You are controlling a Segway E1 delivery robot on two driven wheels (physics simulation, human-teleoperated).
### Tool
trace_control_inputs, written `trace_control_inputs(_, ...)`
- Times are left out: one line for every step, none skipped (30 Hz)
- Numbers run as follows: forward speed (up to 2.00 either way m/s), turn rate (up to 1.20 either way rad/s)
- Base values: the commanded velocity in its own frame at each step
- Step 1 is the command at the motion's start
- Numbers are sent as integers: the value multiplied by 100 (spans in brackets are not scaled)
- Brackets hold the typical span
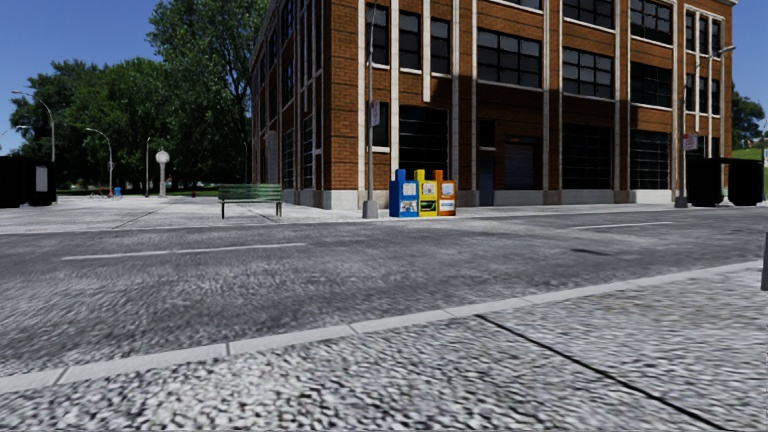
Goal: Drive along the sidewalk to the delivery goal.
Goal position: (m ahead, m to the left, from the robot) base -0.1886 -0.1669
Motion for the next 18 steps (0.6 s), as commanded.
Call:
trace_control_inputs(0,0)
trace_control_inputs(0,0)
trace_control_inputs(0,0)
trace_control_inputs(0,0)
trace_control_inputs(0,0)
trace_control_inputs(0,0)
trace_control_inputs(0,0)
trace_control_inputs(0,0)
trace_control_inputs(0,0)
trace_control_inputs(0,0)
trace_control_inputs(0,0)
trace_control_inputs(0,0)
trace_control_inputs(0,0)
trace_control_inputs(0,0)
trace_control_inputs(0,0)
trace_control_inputs(0,0)
trace_control_inputs(0,0)
trace_control_inputs(0,0)
